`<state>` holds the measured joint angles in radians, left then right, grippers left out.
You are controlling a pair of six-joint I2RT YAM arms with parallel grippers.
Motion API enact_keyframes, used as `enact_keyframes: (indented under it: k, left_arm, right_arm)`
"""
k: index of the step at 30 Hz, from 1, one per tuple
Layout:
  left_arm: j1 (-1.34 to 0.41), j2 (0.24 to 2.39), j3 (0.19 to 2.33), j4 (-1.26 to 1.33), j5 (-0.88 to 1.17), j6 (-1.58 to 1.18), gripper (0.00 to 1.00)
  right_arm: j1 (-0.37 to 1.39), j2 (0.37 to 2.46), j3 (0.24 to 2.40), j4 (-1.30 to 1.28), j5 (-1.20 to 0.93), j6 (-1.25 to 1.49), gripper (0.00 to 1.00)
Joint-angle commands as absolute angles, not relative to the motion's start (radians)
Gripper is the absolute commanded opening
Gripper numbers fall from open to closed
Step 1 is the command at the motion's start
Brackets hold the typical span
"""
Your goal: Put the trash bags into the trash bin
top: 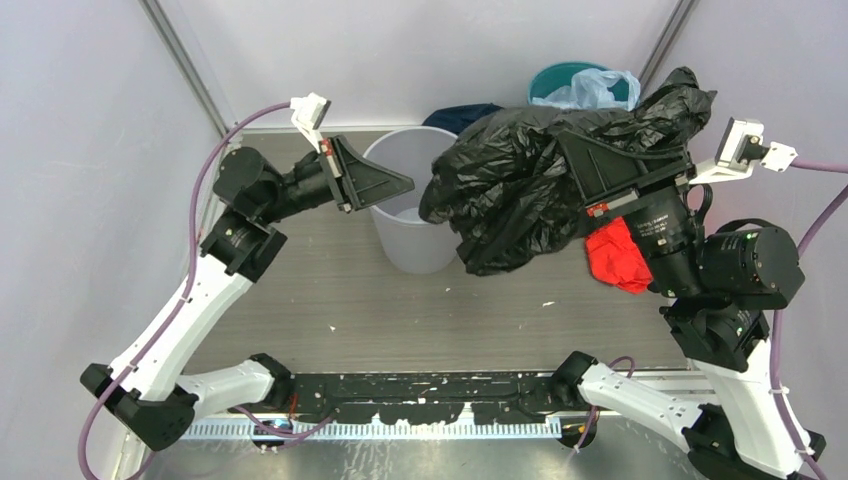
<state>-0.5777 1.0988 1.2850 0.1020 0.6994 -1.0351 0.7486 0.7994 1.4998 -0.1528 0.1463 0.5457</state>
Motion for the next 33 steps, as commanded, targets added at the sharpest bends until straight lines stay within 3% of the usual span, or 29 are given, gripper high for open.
enact_keyframes:
  k: [1,8,13,20,33]
  left_arm:
    - [-0.563,1.084,1.365,0.060,0.699,-1.005,0.00]
    - [-0.558,1.105,1.436,0.034,0.728,-1.006,0.00]
    - [-0.560,1.088,1.333,0.153,0.774,-1.036,0.34]
    - [-0.561,1.081,1.208,0.280,0.805,-1.024,0.58]
    - [-0.563,1.085,1.187,0.270,0.795,-0.942,0.64]
  right_arm:
    - [0.750,0.792,1.508,-0.177,0.174,0.516,0.01]
    - [0.749,0.752,1.497,-0.203,0.201,0.505,0.01]
    - [0.750,0.765,1.510,-0.194,0.210,0.496,0.01]
    - [0.750,0.837,1.549,-0.137,0.198,0.503,0.01]
    - [0.749,0.971,1.576,-0.023,0.173,0.555,0.01]
